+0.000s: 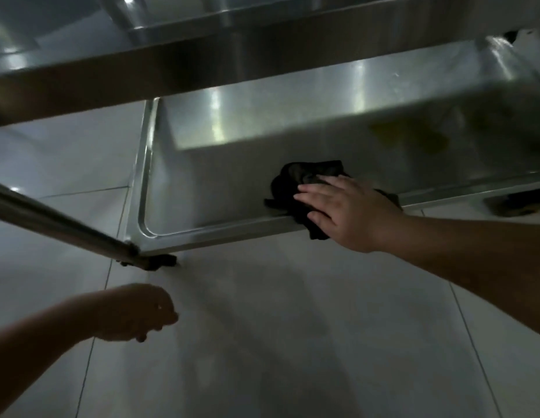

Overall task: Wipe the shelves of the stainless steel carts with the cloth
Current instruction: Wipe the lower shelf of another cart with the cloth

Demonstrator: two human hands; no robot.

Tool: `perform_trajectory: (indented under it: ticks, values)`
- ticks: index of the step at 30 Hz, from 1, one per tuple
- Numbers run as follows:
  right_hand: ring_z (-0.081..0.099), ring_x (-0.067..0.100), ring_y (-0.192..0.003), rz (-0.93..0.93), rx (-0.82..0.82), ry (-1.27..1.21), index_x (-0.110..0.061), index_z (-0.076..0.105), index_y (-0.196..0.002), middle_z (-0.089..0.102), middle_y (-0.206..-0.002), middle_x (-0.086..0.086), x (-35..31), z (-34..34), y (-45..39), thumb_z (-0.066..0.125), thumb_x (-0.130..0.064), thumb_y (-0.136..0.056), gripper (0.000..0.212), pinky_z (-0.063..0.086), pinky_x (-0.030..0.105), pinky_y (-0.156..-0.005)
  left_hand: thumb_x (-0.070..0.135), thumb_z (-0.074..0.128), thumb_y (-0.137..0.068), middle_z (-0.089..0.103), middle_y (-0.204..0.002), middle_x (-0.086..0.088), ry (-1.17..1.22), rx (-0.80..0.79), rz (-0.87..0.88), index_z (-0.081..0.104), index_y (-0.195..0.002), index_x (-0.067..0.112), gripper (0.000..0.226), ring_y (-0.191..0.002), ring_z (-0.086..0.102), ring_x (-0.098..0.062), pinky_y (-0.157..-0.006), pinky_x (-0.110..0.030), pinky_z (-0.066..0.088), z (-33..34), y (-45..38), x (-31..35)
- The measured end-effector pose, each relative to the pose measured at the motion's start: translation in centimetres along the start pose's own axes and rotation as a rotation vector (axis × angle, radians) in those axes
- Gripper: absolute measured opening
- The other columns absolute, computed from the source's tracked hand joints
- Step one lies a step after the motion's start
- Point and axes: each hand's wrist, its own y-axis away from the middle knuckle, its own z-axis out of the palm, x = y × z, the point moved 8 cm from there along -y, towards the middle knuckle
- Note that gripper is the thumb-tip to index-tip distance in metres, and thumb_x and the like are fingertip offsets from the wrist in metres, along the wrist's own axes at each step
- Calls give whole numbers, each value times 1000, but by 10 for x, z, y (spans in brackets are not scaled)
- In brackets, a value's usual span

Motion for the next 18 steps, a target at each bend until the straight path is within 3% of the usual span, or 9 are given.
perform_trajectory:
  ticks: [2, 4, 6, 9, 11, 13, 15, 18]
  values:
    - [15, 15, -160, 14, 40, -16, -42, 29, -163, 22, -171, -21, 6, -1, 3, 21, -56, -108, 57, 7, 38, -128, 29, 66, -104, 73, -99, -1, 115, 79, 60, 72, -107, 27, 7, -66, 70, -4, -60, -20, 55, -20, -5, 34]
    - [18, 16, -159, 47, 73, -40, -40, 32, -162, 25, -171, -19, 25, -4, 11, 21, -55, -109, 56, 10, 40, -129, 47, 65, -101, 72, -97, 11, 50, 209, 117, 70, -107, 42, 9, -78, 71, -5, -73, -28, 61, -45, -9, 71]
    - [22, 19, -157, 109, 109, -56, -38, 36, -161, 29, -170, -16, 59, -9, 25, 19, -56, -106, 61, 16, 42, -129, 59, 62, -95, 69, -94, 21, -50, 379, 189, 68, -107, 49, 17, -78, 67, 0, -73, -26, 59, -66, -8, 107]
    - [31, 25, -155, 300, 211, -43, -31, 42, -160, 36, -168, -8, 143, -19, 55, 19, -55, -102, 67, 26, 49, -126, 54, 62, -93, 66, -90, 21, 2, 526, 300, 64, -105, 50, 13, -77, 65, 1, -65, -20, 52, -83, -5, 149]
    - [35, 30, -153, 460, 285, -38, -25, 44, -158, 39, -167, -2, 207, -27, 80, 22, -51, -104, 64, 29, 51, -124, 43, 64, -97, 64, -89, 17, -9, 665, 387, 64, -103, 43, 7, -75, 63, -1, -63, -24, 51, -96, -2, 168]
    - [34, 33, -152, 651, 324, -33, -24, 42, -159, 37, -168, 0, 260, -32, 104, 25, -47, -108, 58, 29, 51, -124, 36, 67, -97, 64, -100, 15, 42, 772, 440, 65, -110, 37, 14, -85, 64, -6, -72, -32, 54, -109, 1, 179]
    - [29, 33, -154, 791, 313, -42, -26, 37, -160, 32, -170, -1, 283, -31, 114, 24, -47, -108, 58, 26, 53, -125, 34, 68, -97, 65, -118, 4, 7, 830, 434, 65, -126, 29, 29, -105, 65, -22, -85, -38, 54, -117, -8, 186]
    - [26, 34, -155, 801, 302, -78, -26, 33, -162, 29, -171, -2, 258, -31, 102, 24, -45, -108, 58, 24, 55, -125, 39, 61, -102, 54, -146, -10, -12, 844, 325, 54, -146, 21, 48, -134, 52, -37, -108, -50, 47, -127, -37, 203]
